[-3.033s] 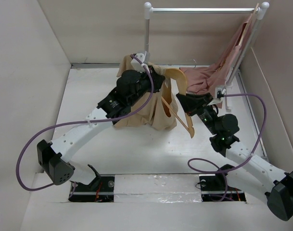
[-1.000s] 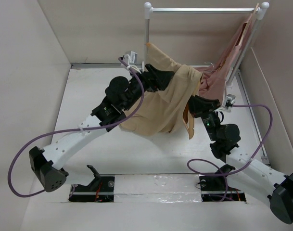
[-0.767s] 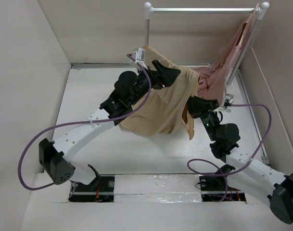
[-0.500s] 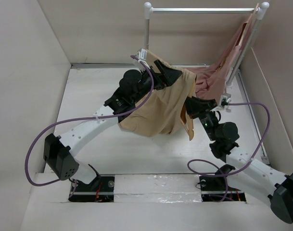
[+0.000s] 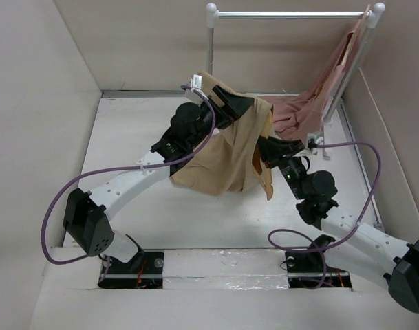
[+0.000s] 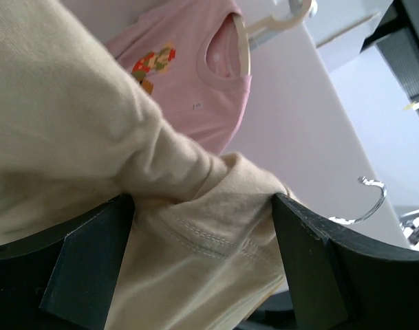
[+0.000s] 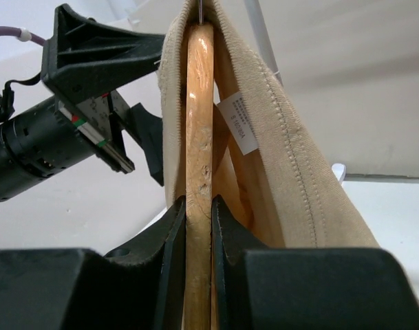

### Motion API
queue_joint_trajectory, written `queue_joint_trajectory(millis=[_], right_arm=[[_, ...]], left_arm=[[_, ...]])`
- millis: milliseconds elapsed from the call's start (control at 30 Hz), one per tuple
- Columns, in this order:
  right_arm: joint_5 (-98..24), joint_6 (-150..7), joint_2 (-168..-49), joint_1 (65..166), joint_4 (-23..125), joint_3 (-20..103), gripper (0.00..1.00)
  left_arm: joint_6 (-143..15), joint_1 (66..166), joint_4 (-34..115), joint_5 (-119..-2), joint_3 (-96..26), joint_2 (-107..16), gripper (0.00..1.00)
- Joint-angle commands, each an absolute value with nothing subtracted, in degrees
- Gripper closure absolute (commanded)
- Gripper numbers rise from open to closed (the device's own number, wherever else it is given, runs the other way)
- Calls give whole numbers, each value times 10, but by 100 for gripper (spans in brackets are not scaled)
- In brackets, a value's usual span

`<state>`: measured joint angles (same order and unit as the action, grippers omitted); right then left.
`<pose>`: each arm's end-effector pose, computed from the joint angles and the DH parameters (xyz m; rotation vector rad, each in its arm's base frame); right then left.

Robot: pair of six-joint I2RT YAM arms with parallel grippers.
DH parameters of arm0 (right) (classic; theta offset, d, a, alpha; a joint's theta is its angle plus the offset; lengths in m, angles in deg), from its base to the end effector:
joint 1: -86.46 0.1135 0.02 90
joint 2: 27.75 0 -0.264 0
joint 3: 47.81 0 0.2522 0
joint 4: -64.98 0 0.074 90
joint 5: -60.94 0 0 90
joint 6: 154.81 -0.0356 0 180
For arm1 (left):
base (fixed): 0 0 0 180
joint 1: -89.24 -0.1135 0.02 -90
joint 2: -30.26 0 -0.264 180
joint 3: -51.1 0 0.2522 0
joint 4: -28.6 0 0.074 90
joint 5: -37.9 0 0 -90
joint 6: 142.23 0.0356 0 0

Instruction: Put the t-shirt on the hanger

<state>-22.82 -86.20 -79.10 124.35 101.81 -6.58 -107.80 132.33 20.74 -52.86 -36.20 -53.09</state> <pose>0.1611 0.1205 0.3245 -0.0640 1.1463 0.8635 0.2540 -0.2383 0.4155 -0.1532 1.5156 -1.4285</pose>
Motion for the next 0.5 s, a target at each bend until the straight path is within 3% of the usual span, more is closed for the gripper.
queue_joint_trajectory(millis=[0, 367, 467], right_arm=[[-225, -827, -798, 1265, 1068, -19, 100], [-182, -758, -808, 1314, 1066, -43, 100], [-164, -719, -808, 1326, 1062, -38, 100]], left_arm=[[-1116, 1320, 133, -503, -348, -531, 21], [-1168, 1305, 110, -510, -310, -523, 21], [-1177, 1299, 97, -518, -299, -530, 28]])
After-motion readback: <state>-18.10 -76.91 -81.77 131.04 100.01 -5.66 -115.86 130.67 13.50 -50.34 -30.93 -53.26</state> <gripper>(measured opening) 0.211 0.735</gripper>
